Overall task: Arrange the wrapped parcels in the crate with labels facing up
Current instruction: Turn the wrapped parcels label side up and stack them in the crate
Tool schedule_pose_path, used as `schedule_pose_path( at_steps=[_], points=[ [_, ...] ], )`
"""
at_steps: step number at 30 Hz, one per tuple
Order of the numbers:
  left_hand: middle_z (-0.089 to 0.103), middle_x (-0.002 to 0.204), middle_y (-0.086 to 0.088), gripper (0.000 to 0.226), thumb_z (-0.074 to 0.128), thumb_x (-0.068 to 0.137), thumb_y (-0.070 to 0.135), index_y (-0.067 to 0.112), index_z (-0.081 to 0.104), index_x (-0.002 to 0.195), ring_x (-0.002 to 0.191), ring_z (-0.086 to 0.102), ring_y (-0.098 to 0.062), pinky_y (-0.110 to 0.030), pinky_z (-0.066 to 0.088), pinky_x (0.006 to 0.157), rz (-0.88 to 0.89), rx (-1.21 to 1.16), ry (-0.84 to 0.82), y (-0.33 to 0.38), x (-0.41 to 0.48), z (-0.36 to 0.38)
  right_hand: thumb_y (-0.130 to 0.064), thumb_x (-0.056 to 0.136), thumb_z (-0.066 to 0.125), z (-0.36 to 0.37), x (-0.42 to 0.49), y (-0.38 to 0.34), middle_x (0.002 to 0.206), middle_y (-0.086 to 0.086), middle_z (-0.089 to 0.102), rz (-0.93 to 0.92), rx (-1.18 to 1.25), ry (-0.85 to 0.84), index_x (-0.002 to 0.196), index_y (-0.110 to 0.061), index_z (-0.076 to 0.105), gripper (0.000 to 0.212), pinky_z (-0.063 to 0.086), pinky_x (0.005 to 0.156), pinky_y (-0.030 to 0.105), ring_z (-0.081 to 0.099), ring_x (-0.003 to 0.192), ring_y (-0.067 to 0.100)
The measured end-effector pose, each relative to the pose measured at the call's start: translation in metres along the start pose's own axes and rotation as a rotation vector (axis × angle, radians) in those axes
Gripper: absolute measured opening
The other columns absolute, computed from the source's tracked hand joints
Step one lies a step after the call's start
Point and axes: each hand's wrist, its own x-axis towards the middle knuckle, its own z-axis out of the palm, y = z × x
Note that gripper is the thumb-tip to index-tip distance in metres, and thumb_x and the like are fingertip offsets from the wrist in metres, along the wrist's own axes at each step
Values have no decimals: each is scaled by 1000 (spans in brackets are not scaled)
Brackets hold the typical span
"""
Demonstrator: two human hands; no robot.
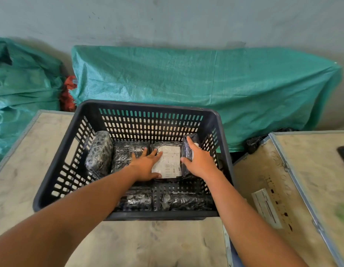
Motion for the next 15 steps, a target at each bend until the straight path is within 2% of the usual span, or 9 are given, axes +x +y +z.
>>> schedule_pose_path(
  at_steps=[4,7,9,11,13,15],
  points=[
    [3,170,3,106,66,87,63,27,1,163,155,1,-33,-62,11,121,150,-177,94,14,-15,-28,-33,89,76,-6,4,3,140,9,63,-7,214,73,158,-28,38,79,48,105,33,63,120,26],
    [6,170,1,109,70,84,63,23,7,164,155,8,-23,-44,15,125,240,-275,174,22,-31,-41,-31,88,77,-10,5,5,137,10,64,25,257,144,154,-22,45,74,49,103,33,63,119,25],
    [9,170,1,115,73,81,64,23,4,164,154,14,-19,-34,17,123,252,-337,205,28,-41,-45,-29,87,78,-15,0,3,128,9,70,22,298,218,153,-21,47,73,56,91,28,69,104,19],
    [14,169,1,124,75,75,68,29,-4,163,152,22,-19,-30,24,119,226,-413,217,33,-50,-47,-29,87,79,-22,-5,2,119,5,74,10,372,314,151,-21,49,71,57,77,19,70,85,7],
    [21,167,1,131,76,69,73,36,-10,160,147,30,-18,-28,28,114,217,-491,241,40,-57,-49,-33,86,78,-30,-7,-1,121,2,73,15,487,390,151,-20,49,72,60,82,26,69,84,2],
    [25,166,5,134,77,64,76,39,-9,160,146,31,-16,-31,29,116,233,-543,300,50,-61,-50,-33,86,80,-39,-5,-8,127,1,70,78,755,377,151,-19,48,74,63,81,40,72,93,10]
  ],
)
